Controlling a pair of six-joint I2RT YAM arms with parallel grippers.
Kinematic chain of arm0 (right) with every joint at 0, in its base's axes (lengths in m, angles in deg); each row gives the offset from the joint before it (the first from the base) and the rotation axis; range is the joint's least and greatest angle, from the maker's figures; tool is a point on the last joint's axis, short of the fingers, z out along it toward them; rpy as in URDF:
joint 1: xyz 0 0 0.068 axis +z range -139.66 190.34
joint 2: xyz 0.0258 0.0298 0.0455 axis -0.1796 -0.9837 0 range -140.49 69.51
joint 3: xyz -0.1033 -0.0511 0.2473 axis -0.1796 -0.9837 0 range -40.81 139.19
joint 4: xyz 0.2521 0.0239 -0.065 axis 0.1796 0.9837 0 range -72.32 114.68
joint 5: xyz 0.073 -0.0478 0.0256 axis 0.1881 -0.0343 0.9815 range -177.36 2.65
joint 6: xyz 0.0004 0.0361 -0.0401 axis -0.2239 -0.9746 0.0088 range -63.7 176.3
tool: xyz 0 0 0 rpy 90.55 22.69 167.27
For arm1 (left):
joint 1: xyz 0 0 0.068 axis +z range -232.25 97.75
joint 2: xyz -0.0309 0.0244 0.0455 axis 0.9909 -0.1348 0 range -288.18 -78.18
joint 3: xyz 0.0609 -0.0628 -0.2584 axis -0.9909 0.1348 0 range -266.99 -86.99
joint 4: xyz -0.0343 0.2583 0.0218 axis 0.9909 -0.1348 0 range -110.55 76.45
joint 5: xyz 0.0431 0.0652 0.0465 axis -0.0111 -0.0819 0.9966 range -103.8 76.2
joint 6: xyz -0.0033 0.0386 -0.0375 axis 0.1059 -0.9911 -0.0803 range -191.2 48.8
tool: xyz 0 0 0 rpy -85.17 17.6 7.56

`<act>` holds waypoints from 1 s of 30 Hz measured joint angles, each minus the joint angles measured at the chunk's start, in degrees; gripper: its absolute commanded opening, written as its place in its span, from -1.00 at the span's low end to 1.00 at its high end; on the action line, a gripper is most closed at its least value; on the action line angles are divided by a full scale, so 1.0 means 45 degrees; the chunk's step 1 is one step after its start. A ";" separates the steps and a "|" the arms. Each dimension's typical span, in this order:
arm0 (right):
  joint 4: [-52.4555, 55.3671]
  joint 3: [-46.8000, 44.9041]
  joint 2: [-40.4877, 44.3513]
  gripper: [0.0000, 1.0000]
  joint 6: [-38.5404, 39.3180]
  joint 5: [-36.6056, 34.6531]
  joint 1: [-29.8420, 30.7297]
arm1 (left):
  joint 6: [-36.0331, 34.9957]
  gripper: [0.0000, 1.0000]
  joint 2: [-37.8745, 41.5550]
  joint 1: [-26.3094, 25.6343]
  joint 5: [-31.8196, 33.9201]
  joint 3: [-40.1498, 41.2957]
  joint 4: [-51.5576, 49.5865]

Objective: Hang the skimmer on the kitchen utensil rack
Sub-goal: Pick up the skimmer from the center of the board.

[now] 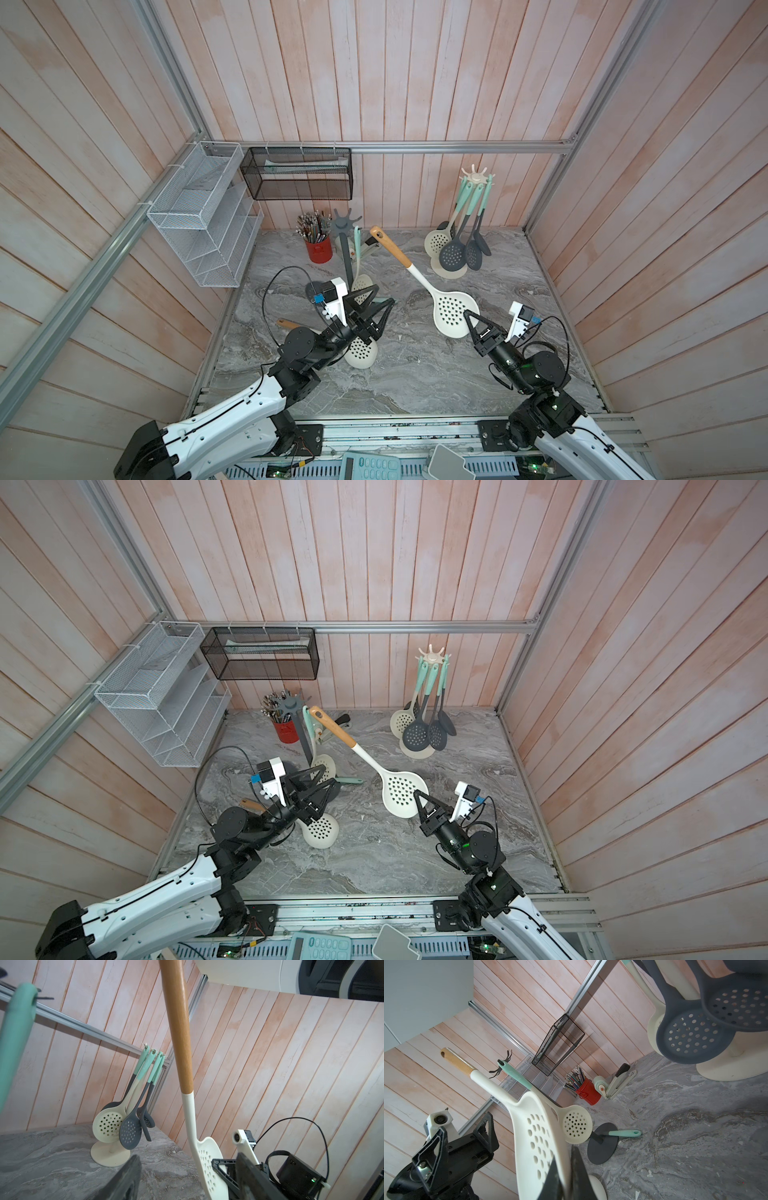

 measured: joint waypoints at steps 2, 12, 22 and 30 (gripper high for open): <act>-0.0107 0.0000 -0.0223 -1.00 0.0005 0.0102 0.0039 | -0.0121 0.40 -0.0087 0.0000 0.0010 0.0000 0.0340; -0.0811 0.0005 -0.1598 -1.00 -0.0049 0.0282 0.0573 | -0.0573 0.27 -0.1054 0.0000 0.0529 0.0000 0.2220; -0.1117 0.0165 -0.1724 -1.00 -0.0068 0.0282 0.0743 | -0.0714 0.19 -0.2356 0.0000 0.1137 -0.0146 0.3507; -0.1253 0.0204 -0.1865 -1.00 -0.0068 0.0282 0.0777 | -0.0568 0.06 -0.3444 0.0000 0.1030 -0.0680 0.4459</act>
